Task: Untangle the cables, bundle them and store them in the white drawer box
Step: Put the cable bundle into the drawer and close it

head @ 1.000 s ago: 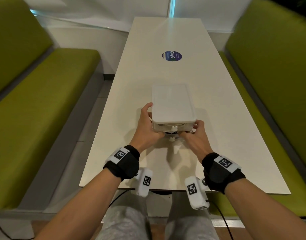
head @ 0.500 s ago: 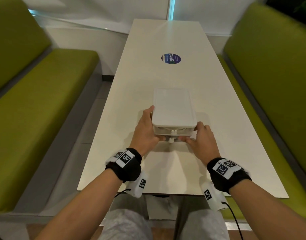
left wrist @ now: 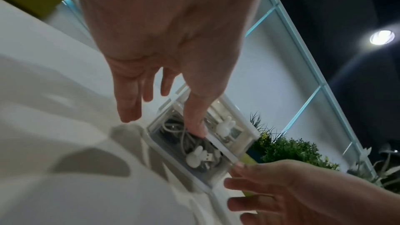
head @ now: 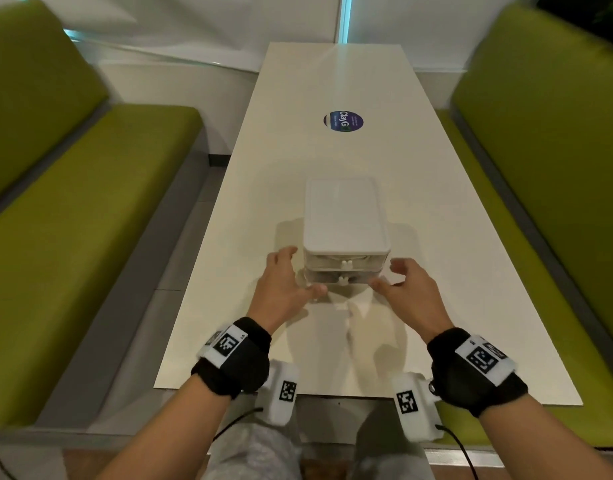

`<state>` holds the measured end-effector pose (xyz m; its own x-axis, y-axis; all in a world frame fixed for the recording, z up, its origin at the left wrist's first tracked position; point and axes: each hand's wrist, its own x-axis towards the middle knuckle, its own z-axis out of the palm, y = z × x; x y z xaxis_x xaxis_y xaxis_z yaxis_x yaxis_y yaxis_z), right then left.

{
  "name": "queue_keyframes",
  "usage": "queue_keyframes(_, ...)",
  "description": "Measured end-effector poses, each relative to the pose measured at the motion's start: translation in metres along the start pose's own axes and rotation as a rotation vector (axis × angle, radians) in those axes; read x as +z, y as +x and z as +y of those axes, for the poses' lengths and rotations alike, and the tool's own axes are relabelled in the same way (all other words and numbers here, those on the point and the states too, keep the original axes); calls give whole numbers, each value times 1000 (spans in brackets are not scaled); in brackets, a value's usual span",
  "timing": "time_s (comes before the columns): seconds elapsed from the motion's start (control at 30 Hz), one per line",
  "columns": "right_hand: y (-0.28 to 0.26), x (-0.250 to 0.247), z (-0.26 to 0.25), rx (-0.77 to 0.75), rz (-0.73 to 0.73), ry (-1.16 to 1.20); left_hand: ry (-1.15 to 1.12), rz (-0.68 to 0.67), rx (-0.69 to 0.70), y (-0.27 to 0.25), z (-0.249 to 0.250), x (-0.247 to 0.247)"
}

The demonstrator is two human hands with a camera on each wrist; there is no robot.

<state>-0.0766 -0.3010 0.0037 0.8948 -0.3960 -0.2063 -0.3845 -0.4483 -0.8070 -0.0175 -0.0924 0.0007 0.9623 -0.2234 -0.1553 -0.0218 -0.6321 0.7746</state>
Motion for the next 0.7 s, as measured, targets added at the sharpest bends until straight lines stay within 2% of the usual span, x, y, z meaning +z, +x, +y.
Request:
queue_keyframes(0.13, -10, 7, -1, -9, -7, 14, -102, -8, -22, -17, 8, 10)
queue_keyframes(0.3, 2, 12, -3, -59, 116, -102, -47, 83, -44, -7, 17, 16)
queue_keyframes(0.5, 39, 13, -10, -70, 157, -158, -39, 143, -73, 29, 29, 21)
queue_keyframes(0.7, 91, 10, -22, -29, 167, -72, -51, 169, -106, 81, 44, 24)
